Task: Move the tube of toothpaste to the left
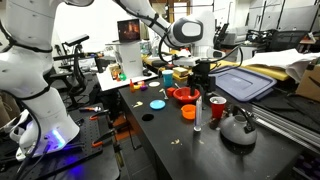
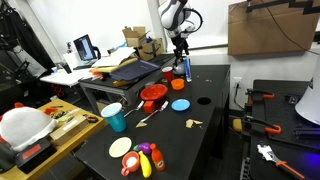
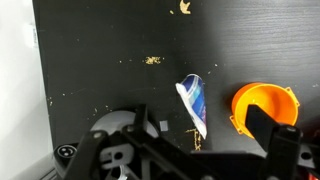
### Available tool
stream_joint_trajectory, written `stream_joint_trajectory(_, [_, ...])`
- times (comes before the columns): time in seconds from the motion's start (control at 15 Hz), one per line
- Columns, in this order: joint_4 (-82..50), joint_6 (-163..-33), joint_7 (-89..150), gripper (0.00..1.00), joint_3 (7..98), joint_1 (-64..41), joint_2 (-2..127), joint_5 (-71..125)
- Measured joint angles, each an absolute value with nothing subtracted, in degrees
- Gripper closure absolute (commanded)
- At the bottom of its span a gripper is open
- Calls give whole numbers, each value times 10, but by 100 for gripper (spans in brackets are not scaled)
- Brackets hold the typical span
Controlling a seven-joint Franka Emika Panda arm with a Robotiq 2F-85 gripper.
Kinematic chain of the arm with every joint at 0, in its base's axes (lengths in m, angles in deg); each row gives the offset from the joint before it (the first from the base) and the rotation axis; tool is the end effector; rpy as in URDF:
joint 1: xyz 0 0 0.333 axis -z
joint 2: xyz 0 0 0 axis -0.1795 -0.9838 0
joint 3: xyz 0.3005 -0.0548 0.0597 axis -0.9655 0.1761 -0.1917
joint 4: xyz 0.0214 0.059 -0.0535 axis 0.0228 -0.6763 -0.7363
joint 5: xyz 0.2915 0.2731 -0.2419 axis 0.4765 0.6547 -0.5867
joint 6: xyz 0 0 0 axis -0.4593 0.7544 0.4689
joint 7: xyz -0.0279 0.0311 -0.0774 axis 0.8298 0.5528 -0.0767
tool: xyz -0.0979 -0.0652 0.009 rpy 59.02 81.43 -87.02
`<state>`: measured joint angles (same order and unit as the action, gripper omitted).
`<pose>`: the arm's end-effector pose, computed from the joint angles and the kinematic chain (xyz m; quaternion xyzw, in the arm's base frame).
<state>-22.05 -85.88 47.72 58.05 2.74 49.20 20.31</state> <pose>0.6590 -0.2761 0.2212 0.9922 -0.0310 -0.0793 0.0905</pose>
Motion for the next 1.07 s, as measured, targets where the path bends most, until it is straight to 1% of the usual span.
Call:
stream_joint_trajectory(0.27, [-198, -850, 487, 0, 579, 34, 461, 203])
stream_joint_trajectory(0.33, [-194, -848, 488, 16, 579, 35, 456, 203])
stream_joint_trajectory(0.4, [-189, -844, 488, 26, 579, 35, 452, 203])
stream_joint_trajectory(0.53, [-182, -835, 490, 42, 579, 36, 449, 203])
stream_joint_trajectory(0.6, [-179, -831, 491, 51, 579, 36, 449, 203])
stream_joint_trajectory(0.73, [-173, -821, 498, 65, 579, 36, 449, 203])
stream_joint_trajectory(0.93, [-169, -812, 499, 88, 579, 37, 449, 203])
stream_joint_trajectory(1.0, [-169, -810, 499, 95, 579, 37, 449, 203])
stream_joint_trajectory(1.07, [-169, -808, 499, 99, 579, 37, 449, 203])
